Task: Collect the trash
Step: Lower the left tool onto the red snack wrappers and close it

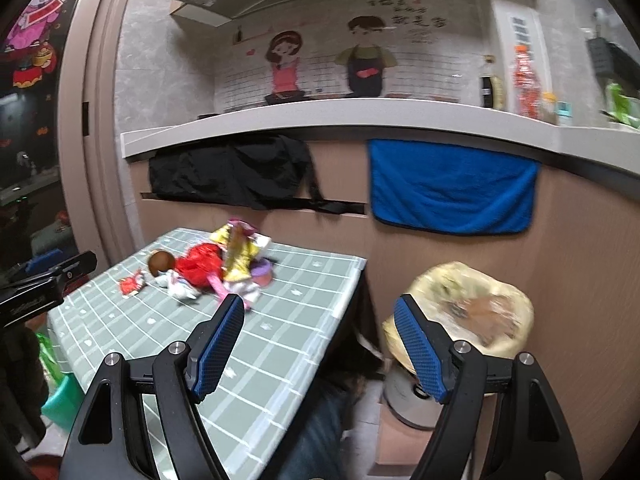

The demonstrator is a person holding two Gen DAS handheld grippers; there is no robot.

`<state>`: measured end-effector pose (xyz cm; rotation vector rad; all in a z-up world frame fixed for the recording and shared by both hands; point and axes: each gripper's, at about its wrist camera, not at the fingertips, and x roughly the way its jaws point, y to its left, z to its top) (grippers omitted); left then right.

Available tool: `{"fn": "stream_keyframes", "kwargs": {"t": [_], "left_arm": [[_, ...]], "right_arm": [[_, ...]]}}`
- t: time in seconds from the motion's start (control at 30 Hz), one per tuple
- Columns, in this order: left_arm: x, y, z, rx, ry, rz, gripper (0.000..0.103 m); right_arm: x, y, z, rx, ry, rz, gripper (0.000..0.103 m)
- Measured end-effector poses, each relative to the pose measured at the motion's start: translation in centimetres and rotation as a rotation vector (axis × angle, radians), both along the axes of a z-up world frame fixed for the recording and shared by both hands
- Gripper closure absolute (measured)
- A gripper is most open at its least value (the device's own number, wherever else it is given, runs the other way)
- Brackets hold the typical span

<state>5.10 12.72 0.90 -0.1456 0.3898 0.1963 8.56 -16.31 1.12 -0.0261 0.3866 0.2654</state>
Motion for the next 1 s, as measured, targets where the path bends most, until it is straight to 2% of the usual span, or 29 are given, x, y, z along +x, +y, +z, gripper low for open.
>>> {"fn": "stream_keyframes", "kwargs": {"t": [0.17, 0.23, 0.33, 0.47, 0.53, 0.6, 0.7, 0.83, 1.0], "left_arm": [[2.8, 8.3, -2.3, -0.111, 0.089, 0.127, 0.015], [4.1, 11.1, -3.5, -0.125, 0.127, 0.158, 0.015], [6.4, 14.9, -5.7, -0.174, 0.19, 0.161, 0.015], [10.3, 18.6, -8.5, -0.299, 0.275, 0.093, 0.015], [12.3, 19.5, -9.5, -0.322, 0.296, 0.072, 0.015], [14.0, 20.2, -10.3, -0.343, 0.313, 0.103, 0.015], [16.0, 21.2, -11.6, -0.423, 0.33, 0.162, 0.016], [18.4, 21.5, -13.2, -0.426, 0.368, 0.257, 0.018], [19.8, 21.5, -14.2, -0.421, 0.398, 0.313, 0.024]], "right_arm": [[4.2, 3.8, 0.7, -0.001, 0.013, 0.082, 0.028], [5.8, 5.5, 0.6, -0.001, 0.019, 0.108, 0.028], [8.4, 8.1, 0.0, -0.014, 0.033, 0.156, 0.028], [11.8, 12.3, -1.8, -0.07, 0.07, 0.216, 0.028], [13.5, 14.2, -3.2, -0.094, 0.112, 0.236, 0.028], [14.6, 14.9, -4.2, -0.094, 0.143, 0.239, 0.028], [16.4, 16.1, -6.0, -0.09, 0.204, 0.232, 0.028], [18.2, 17.0, -7.5, -0.08, 0.264, 0.225, 0.028], [19.5, 17.0, -7.9, -0.087, 0.262, 0.207, 0.028]]}}
